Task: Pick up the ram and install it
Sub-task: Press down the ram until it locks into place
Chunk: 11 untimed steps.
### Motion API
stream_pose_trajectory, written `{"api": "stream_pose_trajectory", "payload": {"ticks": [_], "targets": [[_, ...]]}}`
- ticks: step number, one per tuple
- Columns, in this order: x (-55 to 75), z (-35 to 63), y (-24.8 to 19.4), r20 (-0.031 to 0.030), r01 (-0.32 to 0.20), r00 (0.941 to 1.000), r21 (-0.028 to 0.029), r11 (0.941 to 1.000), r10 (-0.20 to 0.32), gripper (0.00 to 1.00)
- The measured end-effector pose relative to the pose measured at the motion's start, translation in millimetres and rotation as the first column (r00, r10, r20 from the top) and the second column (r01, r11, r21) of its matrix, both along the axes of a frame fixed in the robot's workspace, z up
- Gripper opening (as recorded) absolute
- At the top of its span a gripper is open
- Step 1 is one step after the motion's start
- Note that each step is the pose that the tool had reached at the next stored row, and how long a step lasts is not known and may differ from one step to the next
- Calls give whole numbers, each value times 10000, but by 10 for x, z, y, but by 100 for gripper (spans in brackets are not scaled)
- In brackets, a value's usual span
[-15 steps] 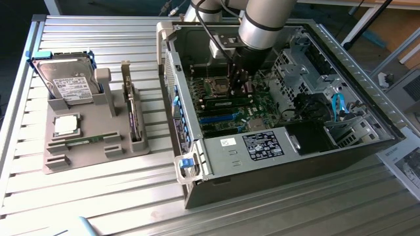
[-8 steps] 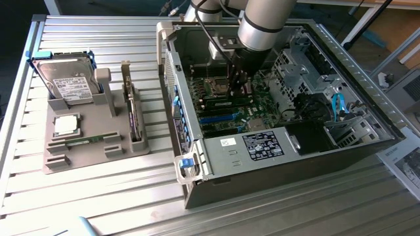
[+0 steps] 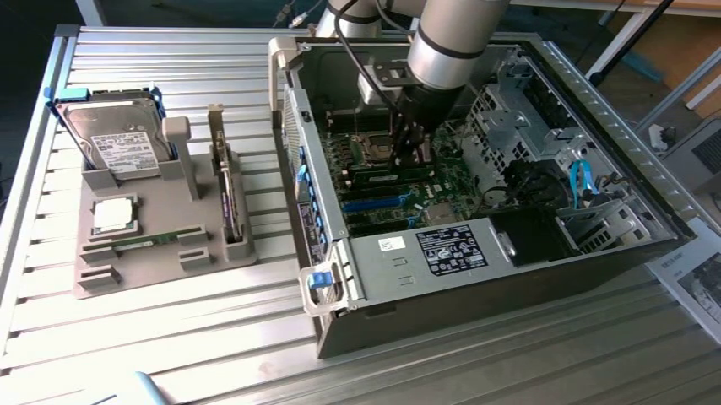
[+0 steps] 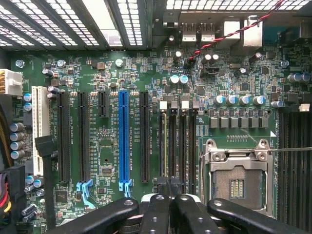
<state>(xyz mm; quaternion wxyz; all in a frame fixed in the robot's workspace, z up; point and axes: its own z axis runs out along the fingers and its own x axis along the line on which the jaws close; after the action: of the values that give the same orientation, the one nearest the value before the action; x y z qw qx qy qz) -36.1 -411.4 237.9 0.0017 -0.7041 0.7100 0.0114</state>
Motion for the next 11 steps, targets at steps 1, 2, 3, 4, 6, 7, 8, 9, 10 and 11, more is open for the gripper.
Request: {"api": "stream_pose_trajectory", "payload": {"ticks": [1,2,3,4,6,7,8,9,10,11], "targets": [[0,-4,0,-1,0,10000,-3,10000,0,10],[0,-8,-1,-1,0,10000,-3,10000,0,10],[0,-12,-1,-1,1,10000,-3,10000,-1,10],[0,-14,-1,-1,1,10000,-4,10000,-1,10],[-1,-21,-2,-2,1,10000,-4,10000,-1,10],[0,-23,-3,-3,0,10000,-6,10000,0,10],[0,-25,-3,-3,0,10000,-6,10000,0,10],[-1,-28,-4,-2,1,10000,-5,10000,-1,10],[-1,-30,-5,-2,1,10000,-3,10000,-1,10],[0,-32,-6,-1,0,10000,-3,10000,0,10]]}}
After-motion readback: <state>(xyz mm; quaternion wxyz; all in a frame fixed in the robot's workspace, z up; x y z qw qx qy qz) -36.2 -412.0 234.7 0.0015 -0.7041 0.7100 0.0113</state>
